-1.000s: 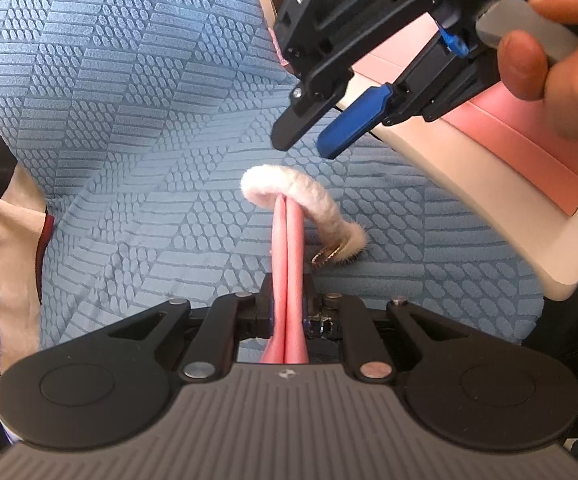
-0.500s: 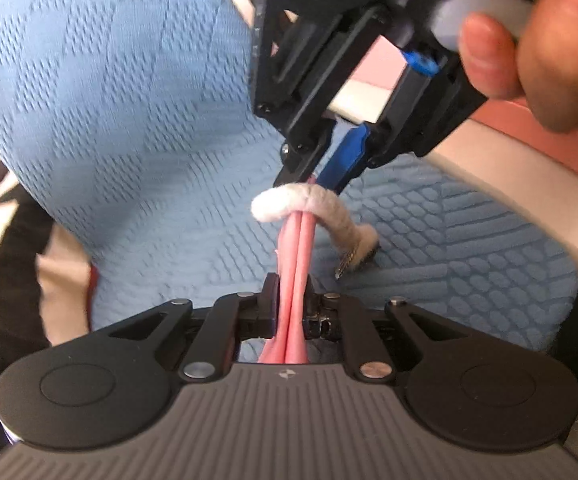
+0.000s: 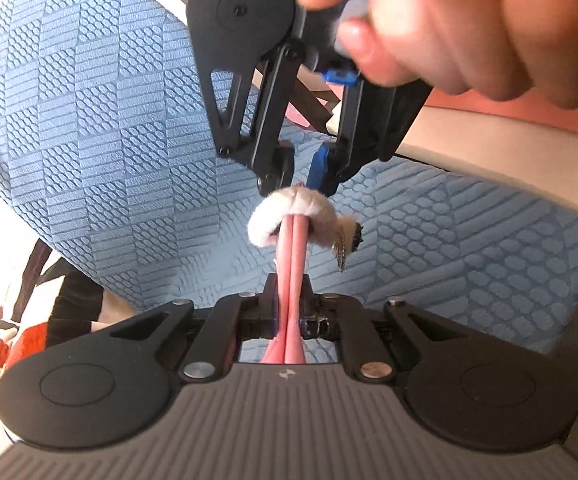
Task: Organize objects
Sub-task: 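Push the hair tie down along the bundle with the right gripper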
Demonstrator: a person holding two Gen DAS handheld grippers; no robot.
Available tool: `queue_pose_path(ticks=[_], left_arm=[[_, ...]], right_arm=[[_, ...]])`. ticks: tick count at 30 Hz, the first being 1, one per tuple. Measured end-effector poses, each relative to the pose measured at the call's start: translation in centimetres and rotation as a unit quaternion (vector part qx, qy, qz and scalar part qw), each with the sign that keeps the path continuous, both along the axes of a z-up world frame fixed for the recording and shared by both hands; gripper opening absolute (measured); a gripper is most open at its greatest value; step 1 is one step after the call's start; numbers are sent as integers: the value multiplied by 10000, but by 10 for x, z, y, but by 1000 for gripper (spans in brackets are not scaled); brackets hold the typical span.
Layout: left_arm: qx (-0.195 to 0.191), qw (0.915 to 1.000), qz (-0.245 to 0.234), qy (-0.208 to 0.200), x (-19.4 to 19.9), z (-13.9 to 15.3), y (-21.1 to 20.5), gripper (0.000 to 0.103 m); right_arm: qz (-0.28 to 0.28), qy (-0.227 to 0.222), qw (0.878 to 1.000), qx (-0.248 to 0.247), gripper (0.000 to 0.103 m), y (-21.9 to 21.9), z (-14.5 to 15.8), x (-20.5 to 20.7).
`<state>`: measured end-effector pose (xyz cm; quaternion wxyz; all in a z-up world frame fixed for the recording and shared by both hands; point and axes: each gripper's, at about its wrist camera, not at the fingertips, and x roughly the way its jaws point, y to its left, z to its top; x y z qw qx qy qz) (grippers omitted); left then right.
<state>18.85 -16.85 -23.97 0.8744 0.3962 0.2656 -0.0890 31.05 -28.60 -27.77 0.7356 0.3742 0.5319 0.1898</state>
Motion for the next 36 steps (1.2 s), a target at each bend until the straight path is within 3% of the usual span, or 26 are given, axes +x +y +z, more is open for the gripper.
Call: queue_pose_path(ticks=[20, 30, 36], left_arm=[[402, 9987, -192, -254, -4, -8, 2, 9], [216, 9997, -28, -136, 3, -6, 9, 9], [-328, 9991, 242, 138, 12, 4, 20, 14]], right_arm=[[184, 424, 9983, 360, 23, 12, -19, 8], [221, 422, 9980, 426, 23, 14, -16, -3], [178, 257, 9993, 214, 19, 20, -14, -4]])
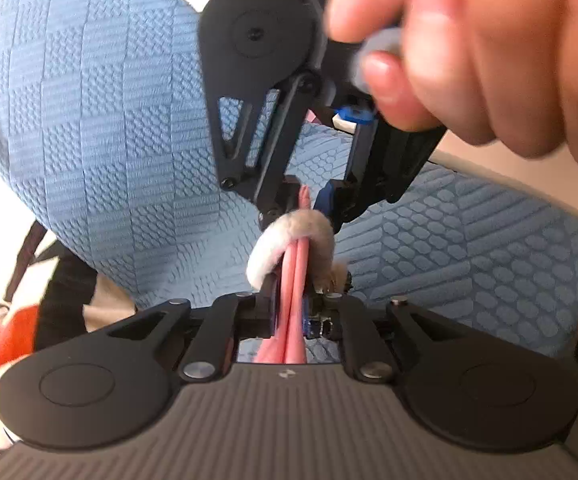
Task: Organize objects
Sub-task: 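Push the hair tie down along the bundle with the right gripper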
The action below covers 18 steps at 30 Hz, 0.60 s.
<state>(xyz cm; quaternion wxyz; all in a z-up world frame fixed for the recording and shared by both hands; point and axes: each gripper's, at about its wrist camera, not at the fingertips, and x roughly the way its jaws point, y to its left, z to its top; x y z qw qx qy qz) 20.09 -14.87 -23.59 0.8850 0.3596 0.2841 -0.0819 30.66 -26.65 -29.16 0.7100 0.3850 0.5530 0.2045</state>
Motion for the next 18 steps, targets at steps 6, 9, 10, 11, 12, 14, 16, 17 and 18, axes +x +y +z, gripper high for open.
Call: queue_pose_path(ticks=[6, 9, 10, 11, 12, 14, 16, 17, 18], left_arm=[[-371, 9982, 165, 431, 17, -1, 5, 19], [-481, 9972, 222, 530, 20, -2, 7, 20], [-544, 9966, 250, 559, 21, -2, 8, 21], [-600, 9961, 283, 584, 22, -1, 9, 22], [-639, 9956, 317, 601, 12, -1, 8, 22], [-661, 9954, 342, 603, 6, -5, 8, 23], [-665, 9953, 341, 615, 7, -5, 7, 23], [-673, 9952, 339, 618, 9, -7, 7, 23], [-690, 9951, 340, 623, 10, -7, 7, 23]], right_arm=[[-127, -38, 9994, -331, 18, -1, -2, 3], [-184, -50, 9989, -424, 18, -2, -3, 5], [-206, -92, 9986, -480, 18, -2, -2, 6], [-234, -122, 9983, -511, 18, -2, -2, 7], [-272, -158, 9980, -545, 18, -3, 0, 8], [-345, -209, 9974, -599, 18, -6, 2, 10], [-443, -242, 9968, -624, 18, -10, 4, 13], [-486, -247, 9965, -628, 18, -11, 4, 14], [-536, -258, 9963, -627, 18, -13, 4, 14]])
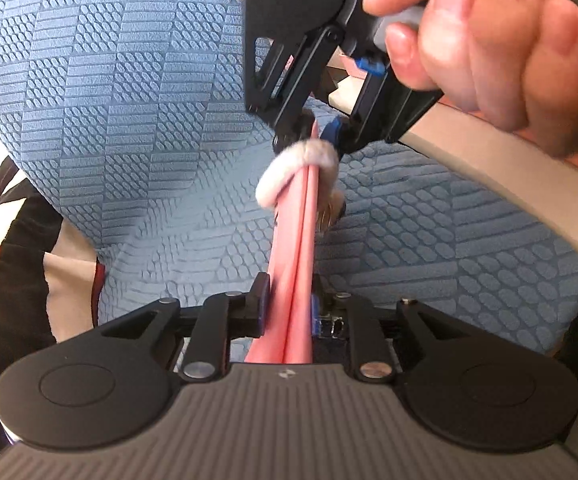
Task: Organize objects
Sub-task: 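Push the hair tie down along the bundle with the right gripper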
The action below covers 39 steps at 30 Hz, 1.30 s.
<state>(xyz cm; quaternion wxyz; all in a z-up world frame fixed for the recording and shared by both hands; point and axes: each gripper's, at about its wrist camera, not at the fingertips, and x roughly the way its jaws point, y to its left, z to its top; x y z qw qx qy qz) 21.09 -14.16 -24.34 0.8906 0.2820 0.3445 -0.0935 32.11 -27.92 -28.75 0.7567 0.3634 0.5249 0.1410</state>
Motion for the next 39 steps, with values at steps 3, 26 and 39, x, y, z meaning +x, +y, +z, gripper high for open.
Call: queue_pose_path(ticks=[3, 26, 39], left_arm=[[-28, 10000, 25, 16, 0, -1, 1, 23], [-295, 9986, 433, 72, 11, 2, 9, 15], [-1217, 9866, 963, 512, 24, 9, 31, 16]], right_arm=[[-117, -59, 9999, -20, 18, -6, 2, 1], [199, 19, 9997, 106, 24, 25, 4, -16], [294, -305, 9990, 112, 37, 29, 33, -53]])
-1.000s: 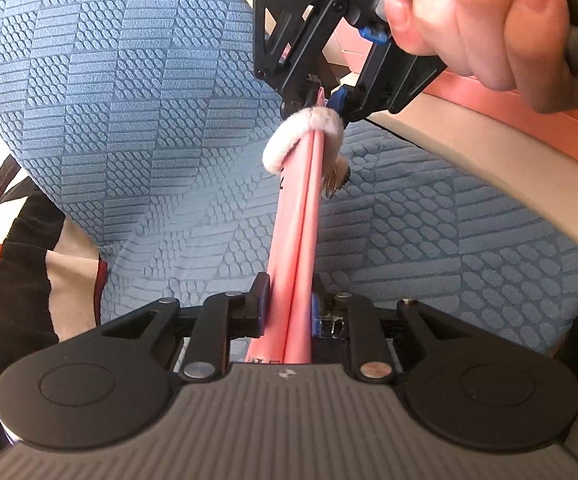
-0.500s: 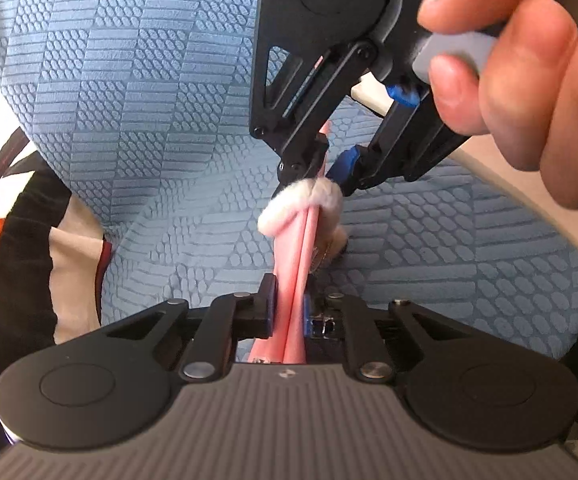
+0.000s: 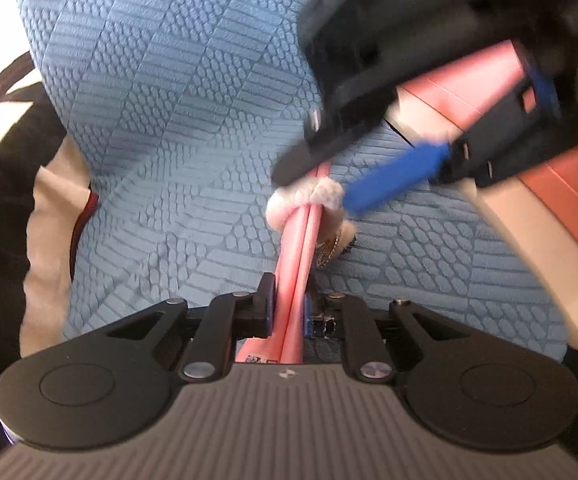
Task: Organize objects
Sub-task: 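Push the hair tie down along the bundle with the right gripper, then grasp the tied bundle with the right gripper while left gripper releases it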
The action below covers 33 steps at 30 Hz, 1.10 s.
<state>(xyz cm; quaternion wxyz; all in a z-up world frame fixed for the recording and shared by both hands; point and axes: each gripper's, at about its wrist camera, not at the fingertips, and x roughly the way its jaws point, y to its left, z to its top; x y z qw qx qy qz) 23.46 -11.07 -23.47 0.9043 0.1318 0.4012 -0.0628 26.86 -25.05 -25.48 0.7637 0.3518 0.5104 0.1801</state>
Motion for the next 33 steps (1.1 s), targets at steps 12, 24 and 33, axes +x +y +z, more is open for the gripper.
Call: queue_pose_path(ticks=[12, 24, 33], left_arm=[[-146, 9997, 41, 164, 3, 2, 1, 18], [-471, 9983, 88, 342, 4, 6, 6, 28], [-1037, 9941, 39, 319, -19, 27, 15, 34]], right_arm=[[-203, 628, 9978, 54, 31, 10, -32, 11], [-139, 529, 9985, -84, 17, 20, -28, 12], [-168, -33, 9971, -740, 11, 19, -11, 10]])
